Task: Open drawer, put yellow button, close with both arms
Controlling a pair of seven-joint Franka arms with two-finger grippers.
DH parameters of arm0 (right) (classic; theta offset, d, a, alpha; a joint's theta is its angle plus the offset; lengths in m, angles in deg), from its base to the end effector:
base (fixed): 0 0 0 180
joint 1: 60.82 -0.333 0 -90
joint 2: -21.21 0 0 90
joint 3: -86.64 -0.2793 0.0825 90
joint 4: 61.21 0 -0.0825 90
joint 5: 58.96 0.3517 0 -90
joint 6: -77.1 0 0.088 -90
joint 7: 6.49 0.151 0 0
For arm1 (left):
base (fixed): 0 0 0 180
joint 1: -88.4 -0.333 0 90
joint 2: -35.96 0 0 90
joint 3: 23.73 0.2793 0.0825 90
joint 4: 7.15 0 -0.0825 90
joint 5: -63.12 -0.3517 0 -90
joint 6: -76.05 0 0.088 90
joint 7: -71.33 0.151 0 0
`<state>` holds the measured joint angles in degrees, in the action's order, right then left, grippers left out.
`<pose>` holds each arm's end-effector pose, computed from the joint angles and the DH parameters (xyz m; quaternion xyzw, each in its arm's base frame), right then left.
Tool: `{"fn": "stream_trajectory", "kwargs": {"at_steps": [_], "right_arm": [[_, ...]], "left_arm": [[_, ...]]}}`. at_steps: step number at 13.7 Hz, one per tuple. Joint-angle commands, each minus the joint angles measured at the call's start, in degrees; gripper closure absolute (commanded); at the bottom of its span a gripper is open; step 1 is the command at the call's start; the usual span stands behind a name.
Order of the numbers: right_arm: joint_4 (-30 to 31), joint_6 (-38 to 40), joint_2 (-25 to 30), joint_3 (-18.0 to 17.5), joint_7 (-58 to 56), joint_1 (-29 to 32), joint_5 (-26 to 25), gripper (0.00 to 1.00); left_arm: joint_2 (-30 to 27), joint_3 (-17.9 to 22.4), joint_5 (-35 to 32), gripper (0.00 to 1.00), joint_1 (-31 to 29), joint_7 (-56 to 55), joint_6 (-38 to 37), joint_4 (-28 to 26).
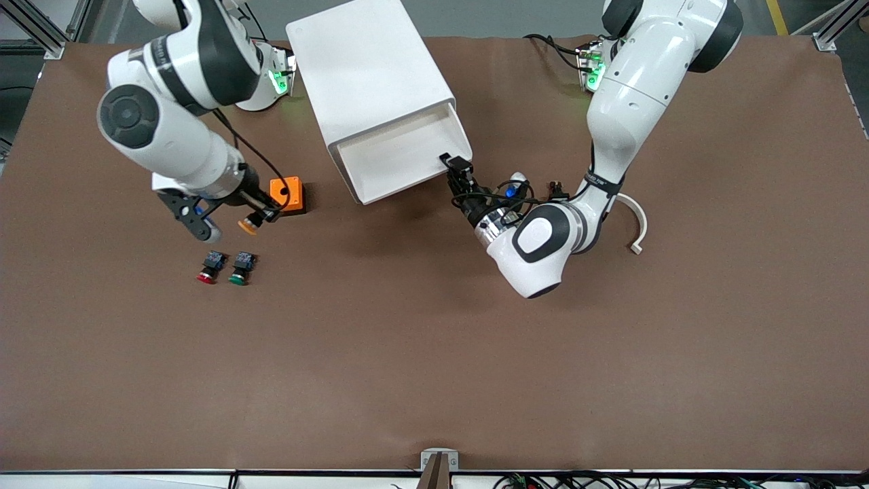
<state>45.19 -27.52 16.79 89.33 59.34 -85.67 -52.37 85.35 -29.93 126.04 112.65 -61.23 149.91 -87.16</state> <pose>0.4884 0.2146 0.3984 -0.9189 0.3871 0.0756 0.0006 0.4294 -0.4136 0.2205 -0.3808 -0.6333 0.6009 0.3046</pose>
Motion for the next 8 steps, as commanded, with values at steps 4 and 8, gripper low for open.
{"fn": "stream_trajectory", "kwargs": {"at_steps": [4, 8], "right_arm": [[-0.8, -0.1, 1.4, 0.6, 12.6, -7.8, 1.2, 1.00], [-0.7, -2.4, 1.0, 0.6, 21.0, -13.5, 1.2, 1.00]], "left_arm": [[1.4, 0.8, -0.2, 0.86, -1.8, 0.8, 1.7, 1.1], [1.5, 0.8, -0.2, 0.77, -1.9, 0.7, 1.7, 1.1]]}}
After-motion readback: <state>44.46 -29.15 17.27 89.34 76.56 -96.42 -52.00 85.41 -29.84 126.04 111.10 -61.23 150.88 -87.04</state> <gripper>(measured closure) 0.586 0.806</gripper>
